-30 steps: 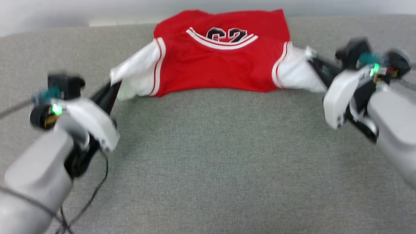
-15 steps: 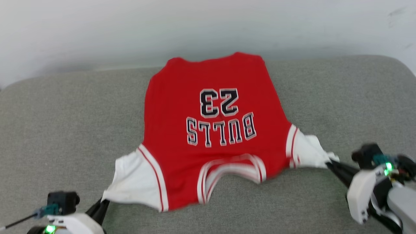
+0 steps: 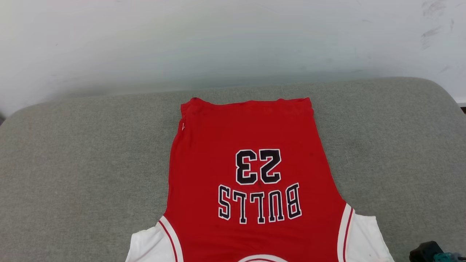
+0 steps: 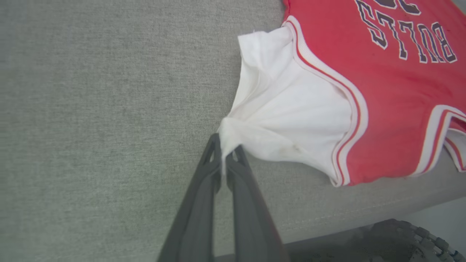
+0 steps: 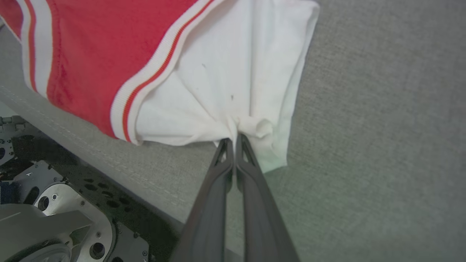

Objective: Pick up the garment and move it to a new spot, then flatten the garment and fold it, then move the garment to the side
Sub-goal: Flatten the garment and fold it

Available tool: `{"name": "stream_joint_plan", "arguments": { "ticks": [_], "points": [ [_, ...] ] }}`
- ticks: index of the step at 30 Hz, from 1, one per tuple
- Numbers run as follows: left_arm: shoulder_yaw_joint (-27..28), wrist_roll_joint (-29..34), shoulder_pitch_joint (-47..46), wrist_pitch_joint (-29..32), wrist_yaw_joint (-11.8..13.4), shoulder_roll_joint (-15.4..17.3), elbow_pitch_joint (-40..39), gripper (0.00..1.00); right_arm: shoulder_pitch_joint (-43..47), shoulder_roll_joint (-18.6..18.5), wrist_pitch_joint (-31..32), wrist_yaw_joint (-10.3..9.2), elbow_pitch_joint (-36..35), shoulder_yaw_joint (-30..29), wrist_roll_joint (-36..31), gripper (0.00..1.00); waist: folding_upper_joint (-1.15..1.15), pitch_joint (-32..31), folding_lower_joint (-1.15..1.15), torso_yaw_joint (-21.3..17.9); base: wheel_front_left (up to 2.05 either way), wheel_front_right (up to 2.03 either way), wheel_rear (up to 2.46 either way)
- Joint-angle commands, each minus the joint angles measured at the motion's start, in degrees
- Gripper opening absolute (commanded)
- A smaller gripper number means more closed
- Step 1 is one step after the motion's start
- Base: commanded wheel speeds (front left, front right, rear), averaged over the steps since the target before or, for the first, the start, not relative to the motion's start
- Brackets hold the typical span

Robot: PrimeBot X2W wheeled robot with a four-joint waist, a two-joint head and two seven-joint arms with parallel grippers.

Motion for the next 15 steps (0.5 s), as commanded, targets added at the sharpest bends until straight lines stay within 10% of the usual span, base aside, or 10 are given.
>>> {"name": "stream_joint_plan", "arguments": {
  "ticks": [1,4,5,6,15],
  "points": [
    [0.55,0.37,0.55,-0.30,0.63,0.98,-0.43,0.00,1.08,-0.82,0.70,-0.06,-0.40,-1.23,-0.45,0.00,0.00,0.02,0.02,0.12,0.00,0.00,0.00],
    [1.00,1.35,1.40,-0.35,1.57,1.11,-2.66,0.00,3.56,-0.32,2.67,-0.06,-2.97,-5.86,-1.02,0.15,0.00,0.10,0.02,0.56,0.00,0.00,0.00],
    [1.30,1.71,1.29,-0.37,1.98,1.04,-3.36,0.00,3.96,-0.32,3.39,-0.06,-3.82,-7.47,-1.57,0.38,0.00,0.21,0.02,0.71,0.00,0.00,0.00],
    [1.56,2.13,1.11,-0.37,2.18,1.02,-3.97,0.00,4.14,-0.51,4.10,-0.06,-4.84,-9.28,-2.40,1.00,0.00,0.35,0.02,0.82,0.00,0.00,0.00],
    [2.09,7.67,-2.81,-0.40,4.46,0.29,-8.51,0.00,-2.12,-2.08,11.44,-0.05,-17.68,-29.63,-8.09,1.00,0.00,4.10,0.02,2.28,0.00,0.00,0.00]
  ]
}}
